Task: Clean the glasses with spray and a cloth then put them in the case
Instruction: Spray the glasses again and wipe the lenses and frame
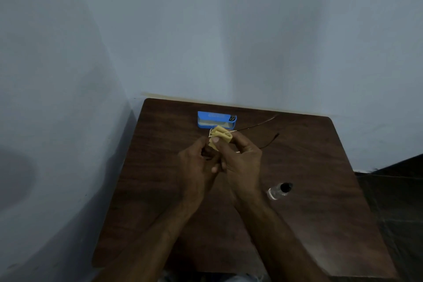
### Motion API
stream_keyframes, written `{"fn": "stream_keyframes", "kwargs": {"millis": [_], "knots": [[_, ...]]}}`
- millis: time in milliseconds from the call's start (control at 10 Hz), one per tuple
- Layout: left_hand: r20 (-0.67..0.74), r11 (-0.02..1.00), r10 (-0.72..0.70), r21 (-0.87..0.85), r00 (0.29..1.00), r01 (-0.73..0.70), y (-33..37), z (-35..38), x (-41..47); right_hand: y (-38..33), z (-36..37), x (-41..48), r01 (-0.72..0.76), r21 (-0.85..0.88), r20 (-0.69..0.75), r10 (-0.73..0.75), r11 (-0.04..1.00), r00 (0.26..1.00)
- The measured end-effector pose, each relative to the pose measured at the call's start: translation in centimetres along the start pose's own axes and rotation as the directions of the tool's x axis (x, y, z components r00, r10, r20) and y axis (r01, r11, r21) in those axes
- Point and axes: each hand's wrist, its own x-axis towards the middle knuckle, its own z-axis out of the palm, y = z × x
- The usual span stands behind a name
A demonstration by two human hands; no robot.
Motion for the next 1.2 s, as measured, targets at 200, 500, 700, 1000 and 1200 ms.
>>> {"fn": "stream_keyframes", "kwargs": {"millis": [200, 500, 700, 1000, 1200], "knots": [[-0.053, 0.998, -0.045, -0.047, 0.998, 0.043, 0.5, 0.7, -0.2, -0.9, -0.2, 0.8, 0.062, 0.196, -0.034, -0.056, 0.979, 0.998], [-0.154, 0.995, -0.030, -0.098, 0.988, 0.015, -0.9, 1.9, 0.2, -5.0, -0.8, 2.0, 0.038, 0.247, -0.150, -0.001, 0.968, 0.989], [-0.147, 0.997, 0.072, -0.030, 0.986, -0.078, -0.8, 1.7, 0.1, -5.7, -1.4, 3.4, -0.001, 0.322, -0.134, 0.046, 0.947, 0.990], [-0.148, 0.999, 0.044, 0.024, 0.988, -0.041, -1.1, 1.4, 0.8, -2.8, -0.6, 2.1, -0.024, 0.096, -0.053, 0.030, 0.995, 0.998], [-0.094, 0.992, 0.117, 0.056, 0.989, -0.112, -1.3, 0.9, 0.8, 0.1, 0.0, 1.8, -0.011, -0.123, 0.075, 0.020, 0.992, 0.997]]}}
